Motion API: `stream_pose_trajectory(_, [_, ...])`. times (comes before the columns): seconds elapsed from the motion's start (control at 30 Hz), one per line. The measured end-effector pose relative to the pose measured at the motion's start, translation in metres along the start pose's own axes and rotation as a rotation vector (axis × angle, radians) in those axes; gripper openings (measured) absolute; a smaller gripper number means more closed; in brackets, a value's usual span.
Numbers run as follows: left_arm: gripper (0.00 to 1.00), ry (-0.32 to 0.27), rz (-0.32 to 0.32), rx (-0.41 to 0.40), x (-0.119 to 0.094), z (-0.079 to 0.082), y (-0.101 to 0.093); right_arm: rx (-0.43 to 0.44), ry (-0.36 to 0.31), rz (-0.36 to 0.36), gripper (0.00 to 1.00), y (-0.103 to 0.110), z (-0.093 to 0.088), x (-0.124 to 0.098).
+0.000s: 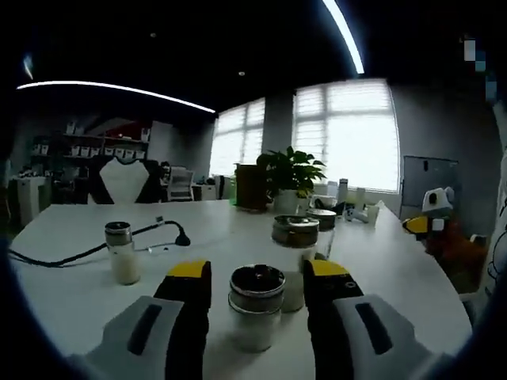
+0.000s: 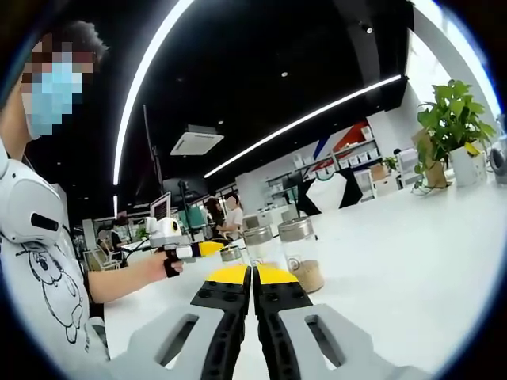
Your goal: Rotate the seasoning bottle until the label or dispensing opening points toward the visible target arrow and the bottle remains upright within the marked orientation range
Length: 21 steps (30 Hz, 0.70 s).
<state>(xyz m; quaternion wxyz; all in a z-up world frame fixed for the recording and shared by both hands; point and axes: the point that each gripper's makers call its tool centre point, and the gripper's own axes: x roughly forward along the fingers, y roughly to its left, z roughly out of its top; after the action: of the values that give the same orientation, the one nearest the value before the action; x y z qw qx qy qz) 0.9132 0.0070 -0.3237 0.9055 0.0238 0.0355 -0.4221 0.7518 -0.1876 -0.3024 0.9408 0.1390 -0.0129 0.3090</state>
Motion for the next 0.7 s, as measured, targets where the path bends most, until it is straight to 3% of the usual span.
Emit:
stream_pose_trajectory(0.07, [0.54,0.025,0.002,0.044,0.005,-0.004,-0.002,0.001,-0.002,0.001,0.00,0.000,0.000,0.000])
stream_pose_trajectory(0.2, [0.50,0.005,-0.012,-0.013,0.008,-0.001,-0.008,-0.002,-0.003,0.001,0.00,0.000,0.001,-0.001])
stream_pose_trajectory(0.3, [0.47,-0.007,0.011,-0.093,0.007,-0.001,0.005,0.001,-0.005,-0.004,0.00,-0.001,0.001,-0.003])
stream_pose_trajectory(0.37, [0.45,-0.014,0.011,-0.103,0.007,-0.001,0.006,0.001,-0.005,-0.009,0.00,-0.002,0.001,-0.005])
stream_pose_trajectory(0.5, [0.35,0.004,0.008,-0.066,0.007,-0.004,-0.004,0.004,-0.008,-0.014,0.00,-0.003,0.001,-0.006])
stream_pose_trajectory(0.7, [0.33,0.000,0.004,-0.079,0.006,-0.005,-0.006,0.003,-0.002,-0.007,0.00,-0.002,-0.001,-0.004])
